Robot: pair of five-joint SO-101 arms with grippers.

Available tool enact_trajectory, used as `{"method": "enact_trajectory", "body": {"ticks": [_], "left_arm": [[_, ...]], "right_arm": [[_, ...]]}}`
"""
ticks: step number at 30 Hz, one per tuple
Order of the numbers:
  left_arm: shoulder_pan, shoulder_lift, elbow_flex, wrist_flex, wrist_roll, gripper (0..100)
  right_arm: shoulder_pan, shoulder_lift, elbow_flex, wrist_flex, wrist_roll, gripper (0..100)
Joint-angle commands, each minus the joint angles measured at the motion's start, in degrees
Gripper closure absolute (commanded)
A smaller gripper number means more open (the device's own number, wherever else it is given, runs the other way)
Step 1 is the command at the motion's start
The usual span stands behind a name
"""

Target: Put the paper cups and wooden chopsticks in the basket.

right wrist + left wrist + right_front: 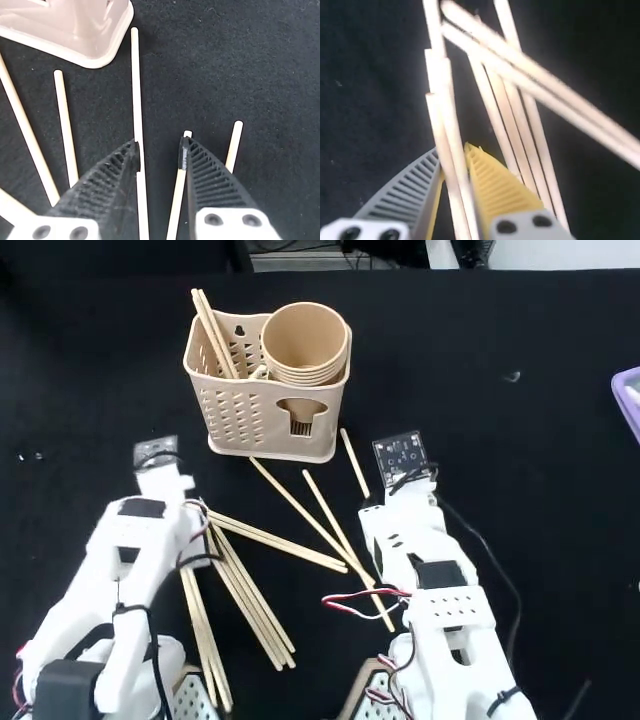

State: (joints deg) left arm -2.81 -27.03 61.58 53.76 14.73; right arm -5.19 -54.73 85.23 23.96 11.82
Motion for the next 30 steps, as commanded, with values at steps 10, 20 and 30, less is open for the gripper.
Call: {"method": "enact_trajectory", "body": {"ticks": [10, 20, 30], "left_arm": [[-17.19, 0.18, -0.22, -15.47, 0.18, 91], [-16.84, -0.18, 0.31, -9.23, -0.18, 82], [-14.11, -0.18, -7.78, 7.91, -0.18, 83]], "right_arm": [[-0.97, -1.36, -1.98, 0.09, 0.62, 85.7], [-0.97, -1.36, -1.98, 0.09, 0.62, 85.7], [-0.97, -1.45, -2.07, 0.09, 0.62, 85.7]]}}
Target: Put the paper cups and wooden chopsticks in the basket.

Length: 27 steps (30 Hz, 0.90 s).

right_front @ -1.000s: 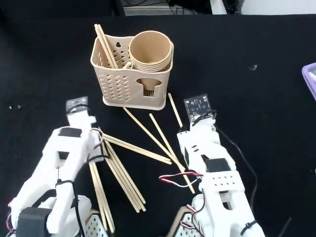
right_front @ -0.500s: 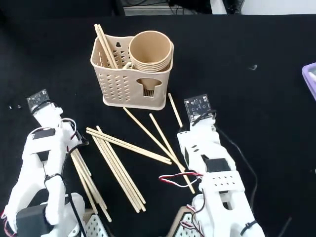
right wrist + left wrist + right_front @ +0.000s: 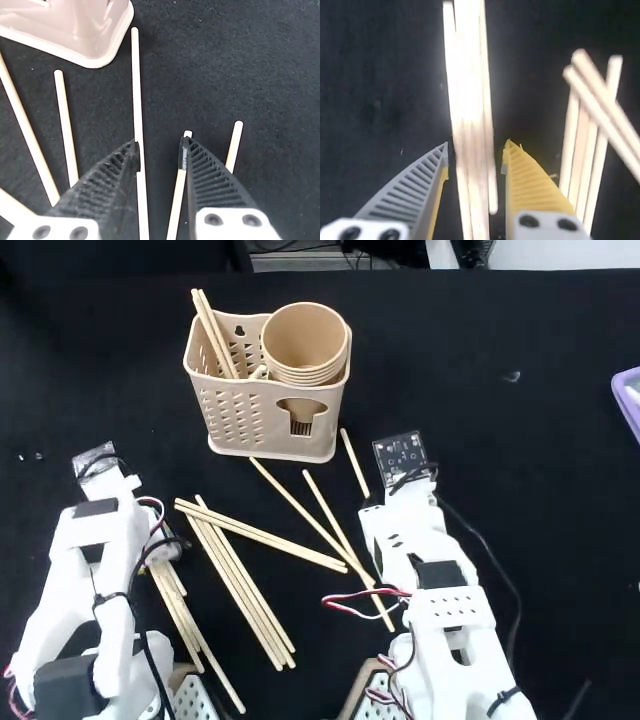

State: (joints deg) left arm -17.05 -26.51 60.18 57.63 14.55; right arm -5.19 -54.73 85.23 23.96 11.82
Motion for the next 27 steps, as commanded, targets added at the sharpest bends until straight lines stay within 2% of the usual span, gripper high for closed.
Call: {"method": "enact_trajectory", "body": {"ticks": [1, 3, 7, 9, 14, 17, 25, 27], "left_arm": [[-0.48, -0.70, -7.25, 3.96, 0.00, 83], [-1.27, -0.18, -9.10, 3.78, 0.00, 83], [-2.51, -0.09, -6.46, -3.96, -0.35, 91], [-2.33, -0.44, -4.35, -5.71, -2.81, 91], [-2.07, -0.70, -4.35, 0.88, -4.22, 83], [-2.07, -0.70, -4.35, 1.14, -4.13, 82], [-2.51, -0.62, 2.51, -10.73, -3.96, 83], [-2.59, -0.62, 3.30, -11.08, -3.96, 87]], "right_arm": [[-0.97, -1.45, -2.07, 0.09, 0.62, 85.7], [-0.97, -1.45, -2.07, 0.09, 0.62, 85.7], [-0.97, -1.45, -2.07, 0.09, 0.62, 85.7], [-0.97, -1.45, -2.07, 0.09, 0.62, 85.7], [-0.97, -1.45, -2.07, 0.09, 0.62, 85.7], [-0.97, -1.45, -2.07, 0.09, 0.62, 85.7], [-0.97, -1.36, -1.98, 0.09, 0.62, 85.7], [-0.97, -1.36, -1.98, 0.09, 0.62, 85.7]]}}
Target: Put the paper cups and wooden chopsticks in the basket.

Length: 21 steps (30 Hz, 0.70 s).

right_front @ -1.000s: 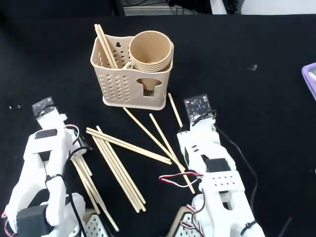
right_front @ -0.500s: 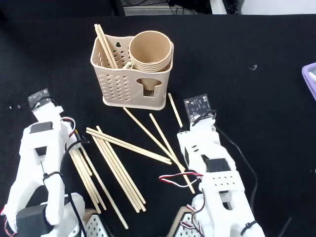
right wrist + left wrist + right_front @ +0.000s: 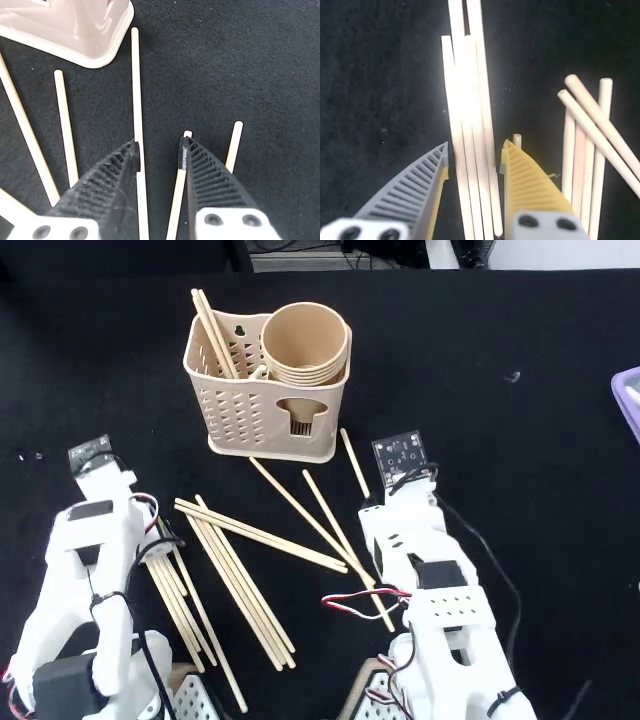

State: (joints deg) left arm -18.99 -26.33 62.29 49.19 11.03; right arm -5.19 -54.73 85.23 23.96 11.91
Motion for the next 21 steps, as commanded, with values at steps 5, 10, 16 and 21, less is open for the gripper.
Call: {"method": "enact_trajectory", "body": {"ticks": [5, 10, 16, 21], "left_arm": [[-0.13, -0.79, 1.27, -2.90, -0.44, 97], [-0.04, -0.88, -1.98, -2.64, 0.88, 96], [-0.48, -0.18, -9.54, -6.42, 6.51, 96], [0.57, -0.35, -9.71, -9.23, 8.09, 96]], "right_arm": [[-0.97, -1.36, -1.98, 0.09, 0.53, 85.7], [-0.97, -1.36, -1.98, 0.09, 0.53, 85.7], [-0.97, -1.45, -1.98, 0.09, 0.53, 85.7], [-0.97, -1.45, -1.98, 0.09, 0.53, 85.7]]}}
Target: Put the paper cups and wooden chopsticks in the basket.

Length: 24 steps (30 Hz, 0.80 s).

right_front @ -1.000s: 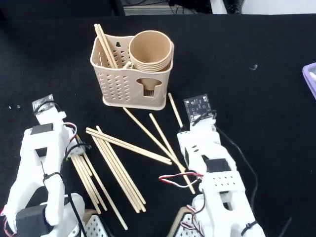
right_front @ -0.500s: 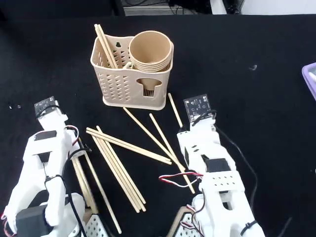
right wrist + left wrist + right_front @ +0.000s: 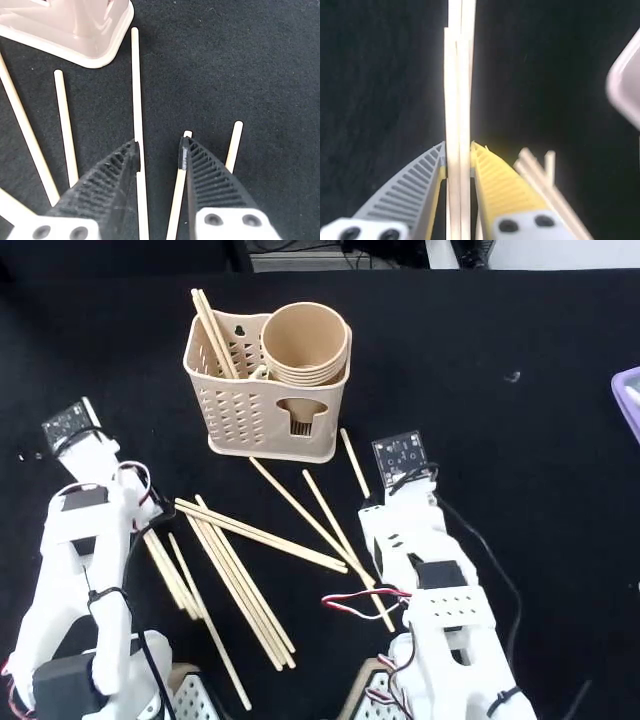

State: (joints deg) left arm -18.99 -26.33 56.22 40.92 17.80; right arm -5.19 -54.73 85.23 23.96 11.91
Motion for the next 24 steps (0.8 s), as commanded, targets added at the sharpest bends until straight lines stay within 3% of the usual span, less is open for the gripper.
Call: {"method": "enact_trajectory", "body": {"ticks": [1, 6, 15, 24], "left_arm": [[1.36, -0.44, -3.65, 0.44, 0.97, 94], [1.98, -0.26, -3.47, 6.51, 1.23, 82], [2.24, -0.26, 0.31, 5.89, 0.79, 87], [1.89, -0.70, 8.04, -3.78, -1.32, 87]], "right_arm": [[-0.97, -1.45, -1.98, 0.09, 0.53, 85.7], [-0.97, -1.45, -1.98, 0.09, 0.53, 85.7], [-0.97, -1.45, -1.98, 0.09, 0.53, 85.7], [-0.97, -1.45, -1.98, 0.09, 0.53, 85.7]]}}
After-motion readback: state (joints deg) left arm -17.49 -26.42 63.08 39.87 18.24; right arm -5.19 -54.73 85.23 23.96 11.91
